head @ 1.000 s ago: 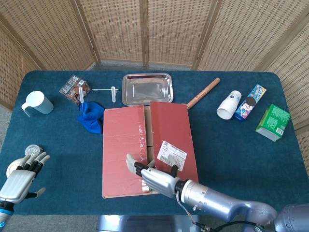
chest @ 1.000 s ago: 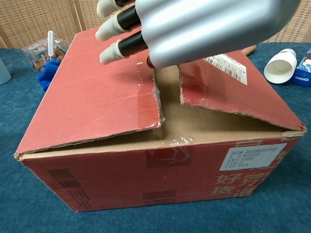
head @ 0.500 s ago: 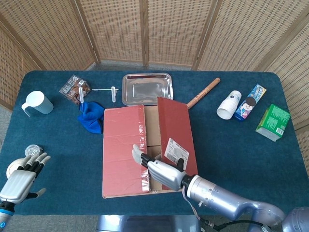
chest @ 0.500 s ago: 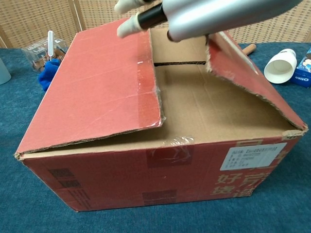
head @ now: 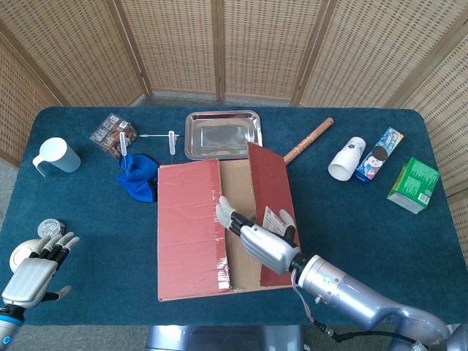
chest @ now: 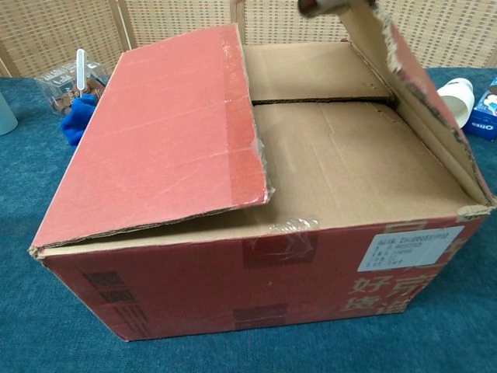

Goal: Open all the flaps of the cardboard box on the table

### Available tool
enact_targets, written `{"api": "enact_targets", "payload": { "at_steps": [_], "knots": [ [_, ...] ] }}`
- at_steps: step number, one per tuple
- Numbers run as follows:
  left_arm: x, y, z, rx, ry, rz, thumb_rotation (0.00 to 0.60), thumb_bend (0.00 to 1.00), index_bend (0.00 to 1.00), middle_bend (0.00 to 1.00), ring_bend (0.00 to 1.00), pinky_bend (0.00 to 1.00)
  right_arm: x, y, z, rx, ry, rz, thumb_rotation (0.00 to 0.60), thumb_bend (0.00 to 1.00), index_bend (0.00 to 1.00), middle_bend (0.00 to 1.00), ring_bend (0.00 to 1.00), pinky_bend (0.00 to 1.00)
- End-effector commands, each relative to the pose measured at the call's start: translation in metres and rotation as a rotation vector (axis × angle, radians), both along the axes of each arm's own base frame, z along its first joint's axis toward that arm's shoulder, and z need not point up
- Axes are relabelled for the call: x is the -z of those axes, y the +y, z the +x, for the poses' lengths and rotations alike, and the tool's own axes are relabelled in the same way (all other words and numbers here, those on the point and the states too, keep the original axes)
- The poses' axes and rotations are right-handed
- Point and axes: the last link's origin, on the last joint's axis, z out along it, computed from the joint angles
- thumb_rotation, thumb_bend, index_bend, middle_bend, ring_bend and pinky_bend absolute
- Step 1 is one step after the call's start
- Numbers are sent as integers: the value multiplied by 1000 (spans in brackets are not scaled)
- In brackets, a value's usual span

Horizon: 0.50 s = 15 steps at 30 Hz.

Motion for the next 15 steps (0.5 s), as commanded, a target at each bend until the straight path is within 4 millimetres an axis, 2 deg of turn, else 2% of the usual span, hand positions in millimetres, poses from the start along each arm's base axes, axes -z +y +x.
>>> {"api": "enact_targets", "payload": {
  "at_steps": [1,5,8,15],
  "knots": [
    [-1,0,1,0,-5,-1,600,0,0,0,0,0,-7,-3,-5,20,-22,-41,486,259,405,0,0,0],
    [0,-1,1,1,-8,-3,600,0,0,0,0,0,-11,-5,-11,39,-31,-71,366,269,418,0,0,0],
    [0,-1,2,4,-7,-4,600,0,0,0,0,0,-12,-5,-14,42,-36,-85,300,255,425,0,0,0],
    [0,-3,2,4,-8,-6,600,0,0,0,0,0,-16,-6,-23,60,-57,-149,179,223,445,0,0,0]
  ]
}}
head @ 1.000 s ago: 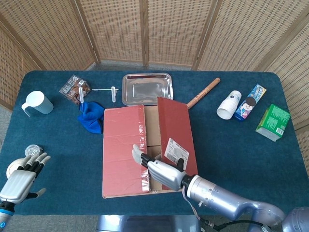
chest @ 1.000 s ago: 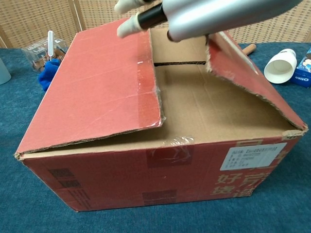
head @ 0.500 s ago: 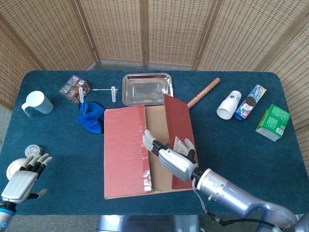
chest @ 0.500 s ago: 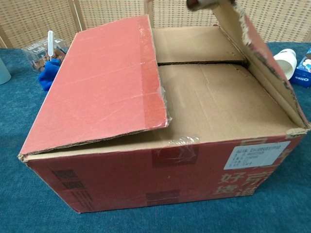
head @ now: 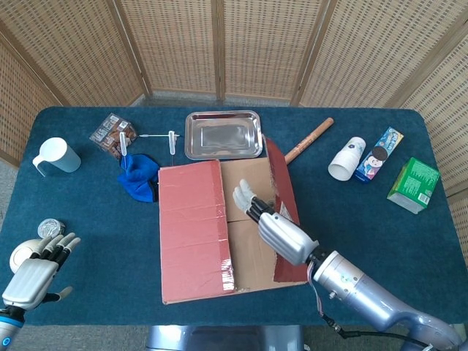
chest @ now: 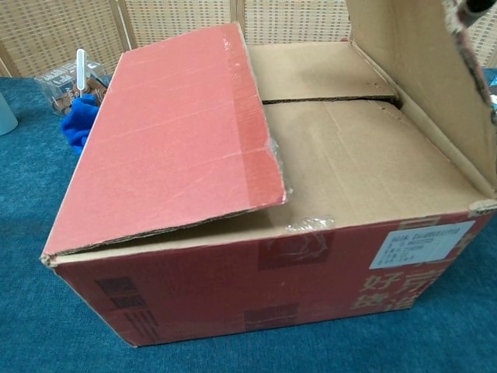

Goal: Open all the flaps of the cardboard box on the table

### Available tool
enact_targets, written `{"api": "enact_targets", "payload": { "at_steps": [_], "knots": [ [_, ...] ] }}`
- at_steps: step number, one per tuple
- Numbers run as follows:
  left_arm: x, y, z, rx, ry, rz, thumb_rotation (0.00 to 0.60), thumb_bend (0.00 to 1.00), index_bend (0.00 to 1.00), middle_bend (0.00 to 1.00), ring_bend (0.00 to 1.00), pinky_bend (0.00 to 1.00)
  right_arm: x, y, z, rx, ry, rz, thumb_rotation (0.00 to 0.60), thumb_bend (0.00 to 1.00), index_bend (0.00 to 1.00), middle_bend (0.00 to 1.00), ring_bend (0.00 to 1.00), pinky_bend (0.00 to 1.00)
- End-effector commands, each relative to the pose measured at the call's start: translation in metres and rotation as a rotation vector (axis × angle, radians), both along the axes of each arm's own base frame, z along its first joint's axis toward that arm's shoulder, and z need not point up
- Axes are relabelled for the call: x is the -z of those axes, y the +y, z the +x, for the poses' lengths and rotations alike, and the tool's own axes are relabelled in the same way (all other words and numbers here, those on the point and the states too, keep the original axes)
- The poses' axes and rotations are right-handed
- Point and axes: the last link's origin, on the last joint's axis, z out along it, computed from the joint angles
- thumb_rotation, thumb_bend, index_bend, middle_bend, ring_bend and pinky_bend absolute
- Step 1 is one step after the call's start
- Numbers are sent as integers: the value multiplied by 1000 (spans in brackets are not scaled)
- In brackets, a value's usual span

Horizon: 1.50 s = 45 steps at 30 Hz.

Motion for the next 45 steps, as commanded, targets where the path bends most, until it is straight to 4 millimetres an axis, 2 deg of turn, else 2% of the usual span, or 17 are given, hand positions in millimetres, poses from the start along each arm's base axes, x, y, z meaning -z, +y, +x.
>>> {"api": "enact_targets", "payload": {
  "at_steps": [1,11,16,23,29,35,37,40,45],
  "knots": [
    [0,0,0,0,0,1,600,0,0,0,0,0,-1,-1,-4,11,-12,-32,170,222,449,0,0,0],
    [0,0,0,-1,2,-2,600,0,0,0,0,0,-3,-3,-13,58,-34,-75,161,251,458,0,0,0],
    [0,0,-1,-3,2,-4,600,0,0,0,0,0,-12,-8,-19,106,-50,-129,162,270,457,0,0,0],
    [1,0,-1,-4,4,-8,600,0,0,0,0,0,-22,-17,-27,178,-61,-202,160,248,440,0,0,0],
    [2,-1,-1,-5,4,-10,600,0,0,0,0,0,-23,-18,-30,193,-71,-243,148,226,286,0,0,0],
    [3,-1,-1,-5,4,-13,600,0,0,0,0,0,-23,-17,-30,187,-76,-267,152,229,174,0,0,0],
    [3,-1,-1,-5,4,-14,600,0,1,0,0,0,-23,-17,-30,185,-76,-270,189,232,112,0,0,0],
    [3,-1,-1,-5,4,-14,600,0,0,0,0,0,-23,-17,-30,184,-77,-285,278,211,18,0,0,0],
    [4,-1,-2,-8,4,-19,600,0,0,0,0,0,-23,-17,-27,154,-63,-313,418,96,0,0,0,0]
  ]
}}
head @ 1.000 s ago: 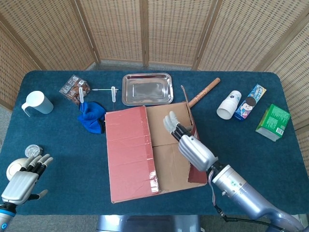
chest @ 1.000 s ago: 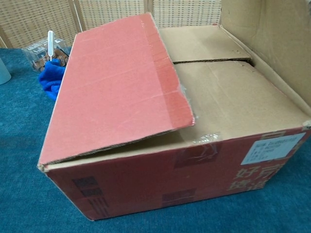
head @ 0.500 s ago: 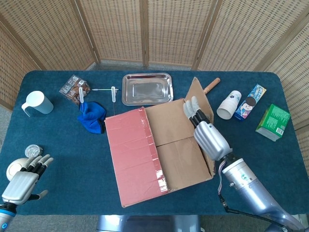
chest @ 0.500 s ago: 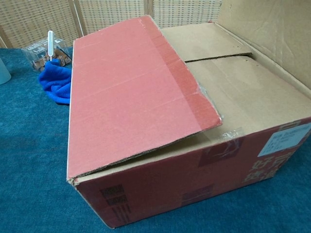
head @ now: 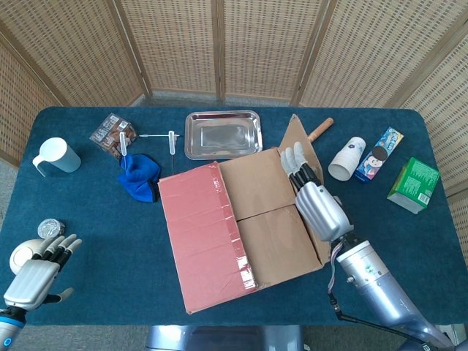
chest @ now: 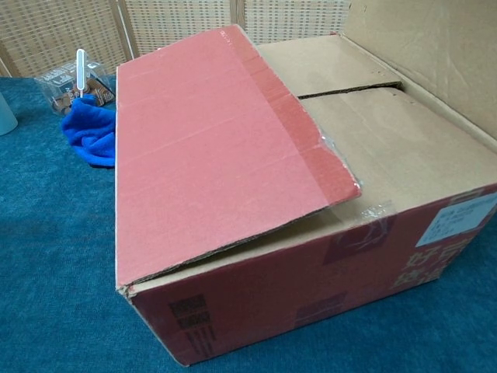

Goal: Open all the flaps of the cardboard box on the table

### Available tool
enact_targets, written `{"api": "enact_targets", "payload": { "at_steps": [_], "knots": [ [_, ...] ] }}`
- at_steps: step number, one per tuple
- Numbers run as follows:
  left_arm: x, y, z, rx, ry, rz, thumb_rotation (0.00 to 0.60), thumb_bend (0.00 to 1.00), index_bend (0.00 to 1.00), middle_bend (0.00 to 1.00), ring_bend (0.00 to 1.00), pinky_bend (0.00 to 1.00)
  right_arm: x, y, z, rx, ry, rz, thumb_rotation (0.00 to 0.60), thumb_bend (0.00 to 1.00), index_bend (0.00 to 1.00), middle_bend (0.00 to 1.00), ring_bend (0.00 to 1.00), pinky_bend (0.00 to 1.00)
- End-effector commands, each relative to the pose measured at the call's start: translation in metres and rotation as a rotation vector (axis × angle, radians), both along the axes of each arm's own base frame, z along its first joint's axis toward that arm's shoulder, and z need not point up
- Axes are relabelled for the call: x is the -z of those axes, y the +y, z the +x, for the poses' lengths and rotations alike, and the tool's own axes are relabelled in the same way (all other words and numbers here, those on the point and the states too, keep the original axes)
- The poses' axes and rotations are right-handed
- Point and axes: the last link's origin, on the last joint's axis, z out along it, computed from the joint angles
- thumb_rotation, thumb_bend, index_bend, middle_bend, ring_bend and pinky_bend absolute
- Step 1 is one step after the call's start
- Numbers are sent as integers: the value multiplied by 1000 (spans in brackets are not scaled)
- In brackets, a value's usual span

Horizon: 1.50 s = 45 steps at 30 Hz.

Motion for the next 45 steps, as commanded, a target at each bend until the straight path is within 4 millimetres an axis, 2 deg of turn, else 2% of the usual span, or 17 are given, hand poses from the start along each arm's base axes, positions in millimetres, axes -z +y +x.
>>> {"api": "enact_targets", "payload": {
  "at_steps": [1,4,7,11,26,45],
  "knots": [
    [0,0,0,-1,0,-1,600,0,1,0,0,0,0,1,3,-27,13,-19,459,64,0,0,0,0],
    [1,0,0,-2,0,-4,600,0,1,0,0,0,2,2,7,-52,25,-22,562,6,0,0,0,0],
    [2,1,-1,-4,-1,-7,600,0,0,0,0,0,4,3,10,-74,43,-21,600,0,0,0,0,0],
    [2,1,-1,-7,-2,-8,600,0,0,0,0,0,5,3,14,-99,74,-30,600,0,0,0,0,0],
    [1,1,-3,-14,-2,-8,600,0,1,0,0,0,5,0,9,-78,189,-128,600,0,0,0,0,0],
    [2,1,-2,-11,-8,-11,600,0,0,0,0,0,6,-7,-14,44,307,-234,600,0,0,0,0,0]
  ]
}}
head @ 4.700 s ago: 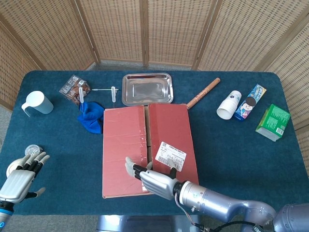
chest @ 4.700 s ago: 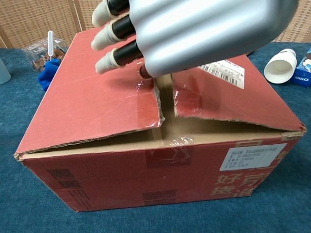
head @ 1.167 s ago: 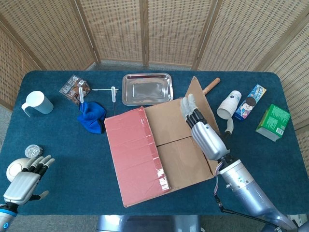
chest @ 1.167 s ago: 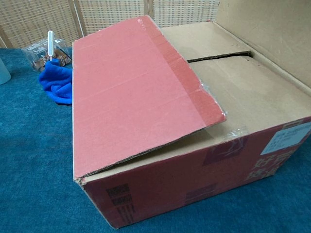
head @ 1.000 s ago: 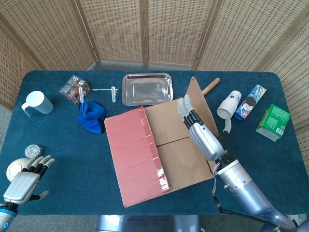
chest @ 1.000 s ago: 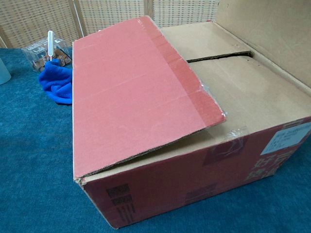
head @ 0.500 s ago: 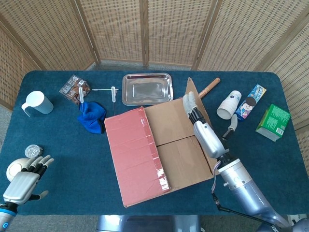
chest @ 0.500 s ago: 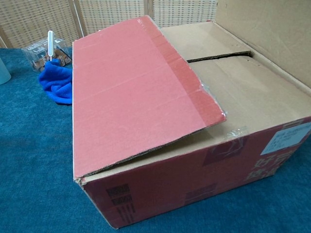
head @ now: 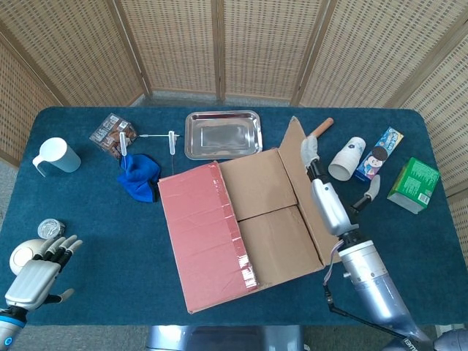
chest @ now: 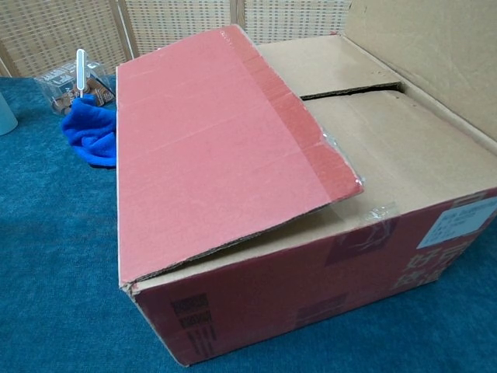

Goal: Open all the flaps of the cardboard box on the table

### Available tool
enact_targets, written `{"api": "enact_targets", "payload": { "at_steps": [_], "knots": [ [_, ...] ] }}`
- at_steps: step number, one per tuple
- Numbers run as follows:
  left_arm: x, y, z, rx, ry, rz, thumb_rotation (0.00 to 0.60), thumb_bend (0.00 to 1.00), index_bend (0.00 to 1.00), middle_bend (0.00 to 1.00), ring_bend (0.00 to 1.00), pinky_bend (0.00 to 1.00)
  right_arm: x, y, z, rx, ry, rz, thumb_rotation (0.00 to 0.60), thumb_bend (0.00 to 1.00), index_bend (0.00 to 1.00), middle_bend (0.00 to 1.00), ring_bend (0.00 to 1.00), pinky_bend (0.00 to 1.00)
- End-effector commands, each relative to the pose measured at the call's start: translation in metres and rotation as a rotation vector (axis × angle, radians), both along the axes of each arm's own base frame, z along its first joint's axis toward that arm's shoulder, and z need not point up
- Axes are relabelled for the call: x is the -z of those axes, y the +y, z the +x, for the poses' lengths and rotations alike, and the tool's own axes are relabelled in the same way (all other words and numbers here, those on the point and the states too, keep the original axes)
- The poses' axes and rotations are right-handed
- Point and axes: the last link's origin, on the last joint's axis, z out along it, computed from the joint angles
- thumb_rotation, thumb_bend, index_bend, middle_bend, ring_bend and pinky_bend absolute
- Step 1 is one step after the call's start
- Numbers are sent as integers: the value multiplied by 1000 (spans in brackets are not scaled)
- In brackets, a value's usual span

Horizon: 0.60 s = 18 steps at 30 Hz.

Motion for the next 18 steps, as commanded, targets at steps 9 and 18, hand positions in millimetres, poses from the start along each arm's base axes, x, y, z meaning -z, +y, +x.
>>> {"api": "enact_targets", "payload": {
  "at_steps": [9,18],
  "knots": [
    [0,0,0,-2,-2,-2,600,0,0,0,0,0,2,-8,-8,6,57,-29,600,0,0,0,0,0],
    [0,0,-1,-4,-1,-2,600,0,1,0,0,0,8,-17,-23,34,95,-26,600,0,0,0,0,0]
  ]
}}
